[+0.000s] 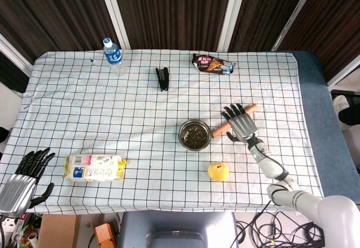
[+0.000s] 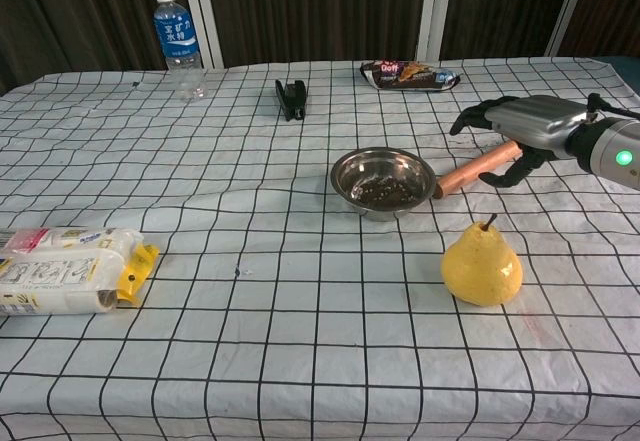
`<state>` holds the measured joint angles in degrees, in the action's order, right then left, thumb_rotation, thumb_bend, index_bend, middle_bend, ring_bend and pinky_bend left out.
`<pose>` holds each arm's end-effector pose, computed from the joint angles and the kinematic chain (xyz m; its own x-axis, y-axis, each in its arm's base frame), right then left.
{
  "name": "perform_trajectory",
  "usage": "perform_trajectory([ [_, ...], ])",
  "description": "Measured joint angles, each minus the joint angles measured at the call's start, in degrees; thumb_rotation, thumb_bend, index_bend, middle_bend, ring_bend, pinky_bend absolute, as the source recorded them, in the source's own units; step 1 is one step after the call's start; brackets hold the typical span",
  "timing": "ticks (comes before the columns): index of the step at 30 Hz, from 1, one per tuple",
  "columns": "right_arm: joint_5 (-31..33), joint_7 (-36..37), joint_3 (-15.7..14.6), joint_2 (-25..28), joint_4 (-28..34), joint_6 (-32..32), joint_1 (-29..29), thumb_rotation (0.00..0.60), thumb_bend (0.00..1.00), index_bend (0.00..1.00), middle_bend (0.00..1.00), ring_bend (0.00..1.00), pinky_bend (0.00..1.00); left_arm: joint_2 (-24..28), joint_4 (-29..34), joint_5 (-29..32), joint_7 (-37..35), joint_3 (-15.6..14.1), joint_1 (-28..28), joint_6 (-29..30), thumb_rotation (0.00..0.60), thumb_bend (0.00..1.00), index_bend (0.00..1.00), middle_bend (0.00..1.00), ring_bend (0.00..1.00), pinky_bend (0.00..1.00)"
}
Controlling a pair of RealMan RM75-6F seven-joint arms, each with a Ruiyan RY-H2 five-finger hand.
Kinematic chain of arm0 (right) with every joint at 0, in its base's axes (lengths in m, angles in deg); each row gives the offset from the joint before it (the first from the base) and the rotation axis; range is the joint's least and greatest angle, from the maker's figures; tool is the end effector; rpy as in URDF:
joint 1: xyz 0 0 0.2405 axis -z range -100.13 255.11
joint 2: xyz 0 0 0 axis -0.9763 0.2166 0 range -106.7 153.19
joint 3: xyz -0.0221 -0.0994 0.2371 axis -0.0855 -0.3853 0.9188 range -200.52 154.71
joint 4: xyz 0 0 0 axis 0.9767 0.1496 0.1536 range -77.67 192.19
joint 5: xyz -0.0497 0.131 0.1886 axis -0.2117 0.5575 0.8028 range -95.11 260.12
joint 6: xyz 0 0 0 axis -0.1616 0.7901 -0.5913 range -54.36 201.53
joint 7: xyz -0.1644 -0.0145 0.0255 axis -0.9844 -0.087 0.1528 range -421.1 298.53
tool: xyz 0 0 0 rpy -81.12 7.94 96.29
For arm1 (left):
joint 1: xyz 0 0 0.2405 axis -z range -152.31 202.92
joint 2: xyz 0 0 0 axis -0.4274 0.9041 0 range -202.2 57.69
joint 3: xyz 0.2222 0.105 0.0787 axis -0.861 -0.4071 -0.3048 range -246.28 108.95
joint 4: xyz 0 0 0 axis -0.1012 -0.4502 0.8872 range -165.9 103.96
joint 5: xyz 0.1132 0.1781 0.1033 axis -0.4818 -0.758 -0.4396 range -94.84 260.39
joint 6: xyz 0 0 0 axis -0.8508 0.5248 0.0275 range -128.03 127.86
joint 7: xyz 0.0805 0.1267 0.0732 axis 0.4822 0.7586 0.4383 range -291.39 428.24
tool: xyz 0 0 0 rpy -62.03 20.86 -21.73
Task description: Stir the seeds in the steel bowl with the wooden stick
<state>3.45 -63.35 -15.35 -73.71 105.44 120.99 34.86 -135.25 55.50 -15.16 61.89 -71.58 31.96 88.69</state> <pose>-0.2478 -0.4342 -0.0450 0.6419 -0.2042 0.7391 -0.7531 -0.3489 0.5577 -0.3149 0.1907 0.1332 0.4162 0.0394 0.9084 0.8872 -0.2364 -0.3962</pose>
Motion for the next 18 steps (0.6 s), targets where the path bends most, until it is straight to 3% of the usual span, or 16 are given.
perform_trajectory([
  [6, 0.15, -0.21, -0.36, -0.52, -0.77, -0.14, 0.08, 0.600, 0.32, 0.17, 0.08, 0.00, 0.00, -0.11, -0.48, -0.32, -0.83, -0.04, -0.09, 0.54, 0.600, 0.42, 0.00, 0.00, 0.00, 0.00],
  [11, -0.38, -0.24, -1.09, -1.20, -1.54, -1.06, -0.40, 0.600, 0.32, 0.21, 0.08, 0.00, 0.01, -0.19, -0.61, -0.33, -0.99, 0.03, -0.19, 0.90, 0.600, 0.42, 0.00, 0.00, 0.00, 0.00],
  [18, -0.84, 1.07, -1.22, -3.17, -4.93, -0.57, -0.70, 0.600, 0.32, 0.42, 0.22, 0.07, 0.08, -0.32, -0.78, -0.38, -1.31, 0.08, -0.12, 0.98, 0.600, 0.42, 0.00, 0.00, 0.00, 0.00],
])
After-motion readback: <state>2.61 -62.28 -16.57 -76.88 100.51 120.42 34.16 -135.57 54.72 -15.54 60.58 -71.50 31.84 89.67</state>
